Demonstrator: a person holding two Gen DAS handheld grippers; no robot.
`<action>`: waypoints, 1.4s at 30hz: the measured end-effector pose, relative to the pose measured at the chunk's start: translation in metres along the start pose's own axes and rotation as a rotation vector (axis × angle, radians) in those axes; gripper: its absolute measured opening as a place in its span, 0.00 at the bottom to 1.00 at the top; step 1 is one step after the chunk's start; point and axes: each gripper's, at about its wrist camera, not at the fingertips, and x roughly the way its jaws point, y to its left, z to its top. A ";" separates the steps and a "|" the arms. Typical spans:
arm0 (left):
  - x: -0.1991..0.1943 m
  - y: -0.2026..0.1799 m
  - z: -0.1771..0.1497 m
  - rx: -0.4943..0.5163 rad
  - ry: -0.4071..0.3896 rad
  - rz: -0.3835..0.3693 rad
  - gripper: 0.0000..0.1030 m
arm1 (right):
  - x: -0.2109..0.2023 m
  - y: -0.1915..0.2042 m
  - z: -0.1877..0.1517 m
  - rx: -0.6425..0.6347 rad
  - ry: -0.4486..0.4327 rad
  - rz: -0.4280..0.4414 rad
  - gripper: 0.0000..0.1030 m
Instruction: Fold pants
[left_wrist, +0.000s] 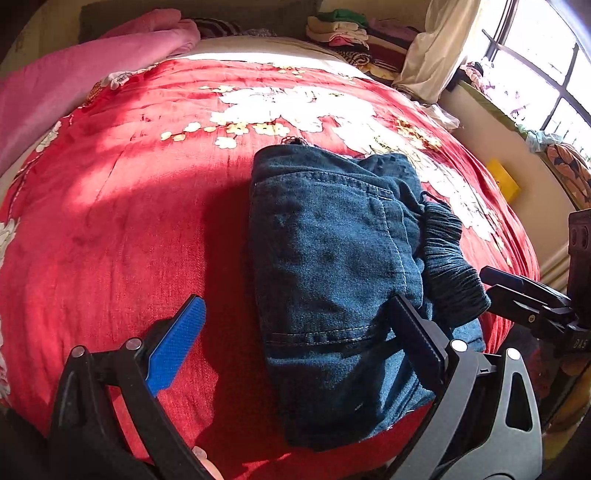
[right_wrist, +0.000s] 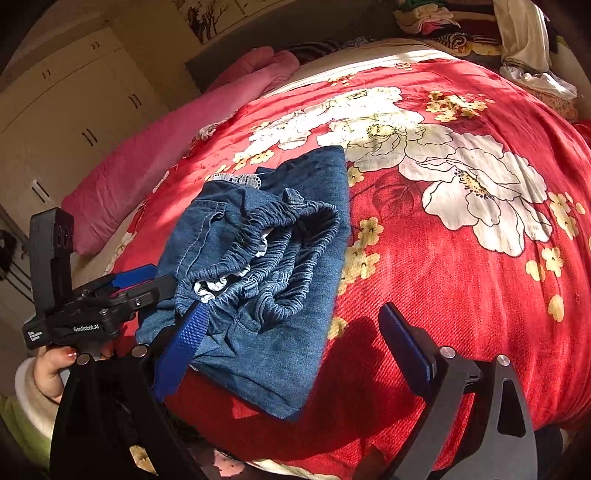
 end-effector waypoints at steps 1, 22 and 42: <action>0.002 0.000 0.000 -0.001 0.003 -0.001 0.90 | 0.001 -0.002 0.001 0.014 0.003 0.008 0.90; 0.022 0.000 -0.001 0.028 0.005 -0.002 0.90 | 0.039 -0.008 0.004 0.101 0.056 0.128 0.79; -0.009 -0.026 0.010 0.055 -0.070 -0.126 0.25 | 0.009 0.038 0.004 -0.078 -0.058 0.092 0.37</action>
